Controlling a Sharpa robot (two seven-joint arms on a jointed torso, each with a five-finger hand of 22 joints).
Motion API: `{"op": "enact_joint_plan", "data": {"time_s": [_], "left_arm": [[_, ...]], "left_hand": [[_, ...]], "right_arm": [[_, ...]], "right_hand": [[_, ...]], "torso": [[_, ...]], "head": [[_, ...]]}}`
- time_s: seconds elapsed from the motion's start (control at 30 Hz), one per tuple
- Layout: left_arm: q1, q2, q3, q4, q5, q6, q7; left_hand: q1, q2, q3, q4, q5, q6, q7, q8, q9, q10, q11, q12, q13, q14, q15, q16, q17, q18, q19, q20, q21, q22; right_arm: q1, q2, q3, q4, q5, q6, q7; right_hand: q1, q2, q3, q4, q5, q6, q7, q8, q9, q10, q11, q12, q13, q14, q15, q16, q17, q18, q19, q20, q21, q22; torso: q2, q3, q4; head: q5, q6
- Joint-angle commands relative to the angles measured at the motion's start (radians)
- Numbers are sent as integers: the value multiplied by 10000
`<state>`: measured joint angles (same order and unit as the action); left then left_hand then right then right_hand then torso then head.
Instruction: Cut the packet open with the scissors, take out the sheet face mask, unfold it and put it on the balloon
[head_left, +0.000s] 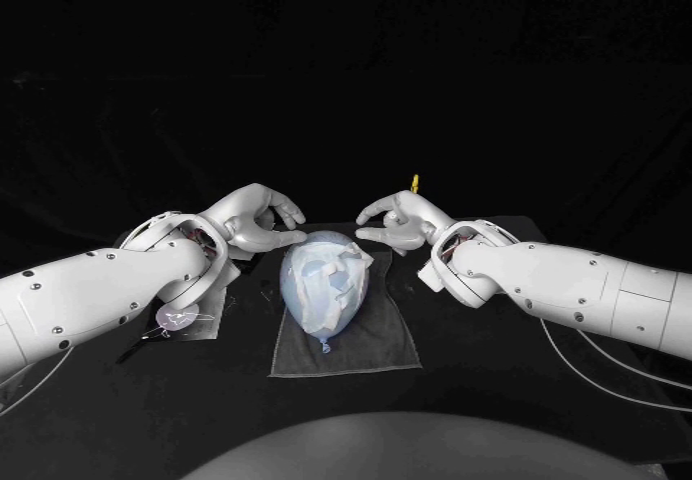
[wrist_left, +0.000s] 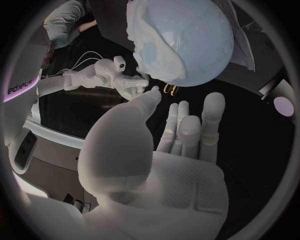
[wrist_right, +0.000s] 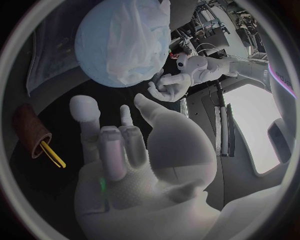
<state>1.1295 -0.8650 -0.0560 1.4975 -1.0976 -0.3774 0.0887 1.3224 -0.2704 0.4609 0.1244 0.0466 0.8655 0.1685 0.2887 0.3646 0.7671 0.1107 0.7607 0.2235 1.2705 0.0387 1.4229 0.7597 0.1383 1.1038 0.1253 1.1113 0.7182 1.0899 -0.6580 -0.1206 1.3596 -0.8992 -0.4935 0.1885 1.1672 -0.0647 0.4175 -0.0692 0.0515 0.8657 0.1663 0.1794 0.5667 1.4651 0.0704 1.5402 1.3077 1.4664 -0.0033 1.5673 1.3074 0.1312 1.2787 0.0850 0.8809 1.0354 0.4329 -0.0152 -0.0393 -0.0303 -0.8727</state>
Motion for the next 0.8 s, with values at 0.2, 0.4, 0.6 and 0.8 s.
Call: {"op": "enact_joint_plan", "data": {"time_s": [0.2,0.4,0.6,0.8], "left_arm": [[-4,132,4,-104,-382,634,-511],[-10,179,-7,-135,-611,714,-595],[-17,197,-16,-132,-775,870,-622],[-28,155,-19,-58,-820,955,-545]], "left_hand": [[408,154,-1280,206,9,128,41,-141,112,-295,35,-71,-101,-185,32,-49,-193,245,-103,77,-217,-247],[805,358,-1746,284,13,282,-18,-149,181,-236,-3,-17,-135,-158,0,-20,-148,240,-41,57,-215,-222],[1015,443,-1906,317,12,492,-99,-75,242,-135,-63,45,-142,-148,-44,-15,-143,239,-20,23,-216,-215],[1148,494,-2090,415,13,706,-205,10,305,107,-158,242,-82,-80,-123,17,-24,220,59,-42,-159,-112]], "right_arm": [[10,110,4,-130,-525,725,-385],[6,189,3,-202,-579,881,-455],[1,216,2,-235,-619,1017,-516],[-11,192,0,-233,-629,1111,-525]], "right_hand": [[-2,-99,-116,23,-35,-88,2,-95,-52,790,104,-57,2346,1044,100,35,2634,81,7,109,-80,-19],[-1,-99,-124,27,-34,-86,3,-100,-56,791,106,-55,2347,1044,103,35,2634,84,1,113,-92,-27],[10,-82,-138,37,-34,-59,3,-106,-66,796,109,-48,2352,1044,109,35,2634,89,-3,126,-98,-29],[37,-44,-177,62,-33,48,-9,-102,-86,824,106,-7,2384,1044,113,35,2634,98,5,152,-72,-2]], "torso": [[9,-7,2],[10,-2,1],[0,-5,-3],[4,-1,-2]], "head": [[-27,1],[-33,1],[-50,1],[-57,1]]}}
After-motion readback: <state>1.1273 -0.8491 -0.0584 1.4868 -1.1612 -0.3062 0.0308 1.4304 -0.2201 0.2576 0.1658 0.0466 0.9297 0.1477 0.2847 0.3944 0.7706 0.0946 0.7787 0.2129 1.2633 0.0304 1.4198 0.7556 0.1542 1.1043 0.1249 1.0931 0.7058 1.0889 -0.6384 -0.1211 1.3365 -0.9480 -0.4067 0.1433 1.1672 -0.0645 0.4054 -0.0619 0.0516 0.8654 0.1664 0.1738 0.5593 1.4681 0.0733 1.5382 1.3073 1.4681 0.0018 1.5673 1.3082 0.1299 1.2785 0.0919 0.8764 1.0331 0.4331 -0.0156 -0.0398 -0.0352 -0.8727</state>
